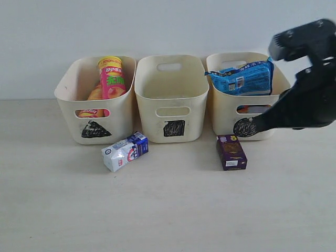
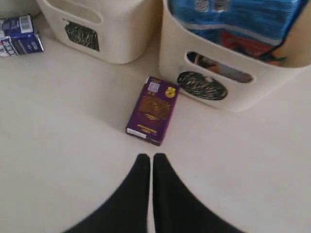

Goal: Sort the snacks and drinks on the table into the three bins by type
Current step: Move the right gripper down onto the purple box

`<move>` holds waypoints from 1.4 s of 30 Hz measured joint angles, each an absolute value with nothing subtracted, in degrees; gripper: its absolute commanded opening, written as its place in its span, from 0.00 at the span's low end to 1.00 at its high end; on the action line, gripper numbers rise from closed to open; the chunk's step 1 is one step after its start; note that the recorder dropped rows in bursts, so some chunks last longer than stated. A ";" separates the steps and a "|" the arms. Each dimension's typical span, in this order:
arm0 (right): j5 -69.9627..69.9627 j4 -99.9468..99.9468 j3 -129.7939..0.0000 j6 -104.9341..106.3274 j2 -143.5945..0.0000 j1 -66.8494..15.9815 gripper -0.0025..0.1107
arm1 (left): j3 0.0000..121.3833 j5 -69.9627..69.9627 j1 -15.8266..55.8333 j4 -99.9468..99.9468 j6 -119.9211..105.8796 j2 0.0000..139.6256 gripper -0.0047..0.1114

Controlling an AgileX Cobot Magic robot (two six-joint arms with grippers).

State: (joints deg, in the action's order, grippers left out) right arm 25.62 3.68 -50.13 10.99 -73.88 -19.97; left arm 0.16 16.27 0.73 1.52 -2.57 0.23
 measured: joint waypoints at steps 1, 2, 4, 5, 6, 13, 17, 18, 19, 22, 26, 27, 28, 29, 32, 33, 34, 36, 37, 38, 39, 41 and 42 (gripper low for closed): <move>25.50 3.43 -50.61 10.04 -76.06 -20.52 0.02 | 0.16 16.27 0.73 1.52 -2.57 0.23 0.08; 25.50 3.26 -51.20 8.69 -78.09 -21.16 0.02 | 0.16 16.27 0.73 1.52 -2.57 0.23 0.08; 25.76 2.97 -52.18 7.13 -81.28 -22.20 0.02 | 0.16 16.27 0.73 1.52 -2.57 0.23 0.08; 25.89 2.87 -52.52 6.73 -82.78 -22.75 0.03 | 0.16 16.27 0.73 1.52 -2.57 0.23 0.08; 26.13 2.87 -53.01 6.42 -84.12 -23.20 0.06 | 0.16 16.27 0.73 1.52 -2.57 0.23 0.08; 27.02 2.56 -54.80 4.61 -90.90 -23.89 0.73 | 0.16 16.27 0.73 1.52 -2.57 0.23 0.08; 24.24 2.56 -55.26 2.32 -93.27 -23.89 0.93 | 0.16 16.27 0.73 1.52 -2.57 0.23 0.08; 23.02 2.45 -55.23 1.29 -93.69 -23.89 0.92 | 0.16 16.27 0.73 1.52 -2.57 0.23 0.08; 21.94 2.45 -55.23 0.30 -94.17 -23.89 0.92 | 0.16 16.27 0.73 1.52 -2.57 0.23 0.08; 17.48 2.38 -55.23 -2.37 -96.00 -23.89 0.89 | 0.16 16.27 0.73 1.52 -2.57 0.23 0.08; 14.46 2.38 -56.18 -3.48 -99.34 -23.89 0.89 | 0.16 16.27 0.73 1.43 -2.57 0.23 0.08; 13.88 2.38 -56.59 -3.60 -100.39 -23.89 0.89 | 0.16 16.27 0.73 1.43 -2.57 0.23 0.08; 13.15 2.38 -56.92 -4.03 -101.41 -23.89 0.89 | 0.16 16.27 0.73 1.43 -2.57 0.23 0.08; 12.68 2.38 -57.13 -4.15 -102.22 -23.89 0.89 | 0.16 16.27 0.73 1.43 -2.57 0.23 0.08; 11.51 2.38 -58.62 -4.55 -105.04 -23.89 0.89 | 0.16 16.27 0.73 1.43 -2.57 0.23 0.08; 11.25 2.38 -59.17 -4.55 -105.88 -23.89 0.89 | 0.16 16.27 0.73 1.43 -2.57 0.23 0.08; 11.16 2.38 -59.58 -4.66 -106.71 -23.89 0.88 | 0.16 16.27 0.73 1.43 -2.57 0.23 0.08; 10.91 2.38 -60.30 -4.75 -107.93 -23.48 0.85 | 0.16 16.27 0.73 1.43 -2.57 0.23 0.08; 10.78 2.38 -60.43 -4.75 -108.54 -23.20 0.84 | 0.16 16.27 0.73 1.43 -2.57 0.23 0.08; 10.59 2.38 -60.43 -4.89 -108.92 -22.61 0.83 | 0.16 16.27 0.73 1.43 -2.57 0.23 0.08; 10.59 2.38 -60.43 -4.88 -109.39 -22.08 0.83 | 0.16 16.27 0.73 1.43 -2.57 0.23 0.08; 10.59 2.38 -60.43 -4.88 -110.15 -21.26 0.83 | 0.16 16.27 0.73 1.43 -2.57 0.23 0.08; 10.30 2.38 -60.43 -4.88 -110.49 -21.00 0.83 | 0.16 16.27 0.73 1.43 -2.57 0.23 0.08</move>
State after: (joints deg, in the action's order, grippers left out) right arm 10.30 2.38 -60.43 -4.88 -110.49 -21.00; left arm 0.16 16.27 0.73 1.43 -2.57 0.23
